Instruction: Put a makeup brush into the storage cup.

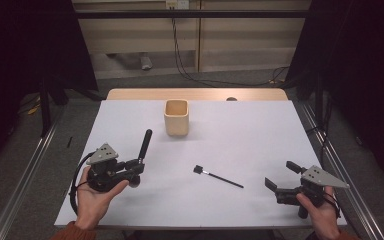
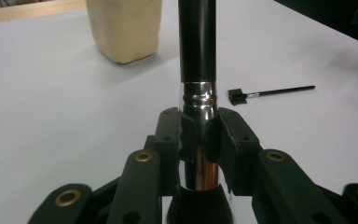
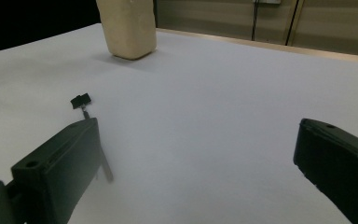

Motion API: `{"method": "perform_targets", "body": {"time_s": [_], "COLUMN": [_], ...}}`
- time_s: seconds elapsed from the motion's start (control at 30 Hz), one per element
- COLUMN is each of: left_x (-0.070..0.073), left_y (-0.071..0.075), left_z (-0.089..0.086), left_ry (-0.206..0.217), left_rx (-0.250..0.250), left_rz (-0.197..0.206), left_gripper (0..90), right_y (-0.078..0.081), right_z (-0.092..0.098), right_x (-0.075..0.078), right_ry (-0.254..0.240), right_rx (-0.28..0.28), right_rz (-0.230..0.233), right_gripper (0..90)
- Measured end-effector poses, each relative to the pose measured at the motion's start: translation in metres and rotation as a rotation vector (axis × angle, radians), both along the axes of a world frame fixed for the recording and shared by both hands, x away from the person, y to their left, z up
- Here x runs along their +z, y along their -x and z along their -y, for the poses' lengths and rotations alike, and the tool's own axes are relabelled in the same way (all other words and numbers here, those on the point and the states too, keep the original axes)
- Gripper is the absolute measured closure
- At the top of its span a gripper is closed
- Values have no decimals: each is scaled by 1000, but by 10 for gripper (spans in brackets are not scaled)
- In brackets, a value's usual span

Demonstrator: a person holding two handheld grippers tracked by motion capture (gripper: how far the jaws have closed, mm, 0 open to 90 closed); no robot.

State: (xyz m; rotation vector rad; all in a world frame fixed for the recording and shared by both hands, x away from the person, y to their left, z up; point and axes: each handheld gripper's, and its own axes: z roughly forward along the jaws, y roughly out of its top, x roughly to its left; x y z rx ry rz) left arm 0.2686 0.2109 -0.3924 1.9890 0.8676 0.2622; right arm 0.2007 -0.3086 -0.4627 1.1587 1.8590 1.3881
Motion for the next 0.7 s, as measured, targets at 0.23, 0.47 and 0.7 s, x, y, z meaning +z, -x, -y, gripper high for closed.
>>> {"method": "perform_targets", "body": {"time_s": [0.23,0.47,0.7], "left_x": [2,6,7], "left_y": [-4,-7,-7], "left_z": [18,31,44], "left_ry": [-12,-24,-17], "left_rx": [-55,-107,-182], "left_rz": [2,6,-6], "left_gripper": [708,708,708], "right_y": [1,1,1], "right_z": [1,-1,-7], "right_x": [1,3,8], "right_ry": [-3,-14,-14], "right_rx": [7,24,62], "right_rz": [7,16,35], "right_gripper": [3,2,0]}}
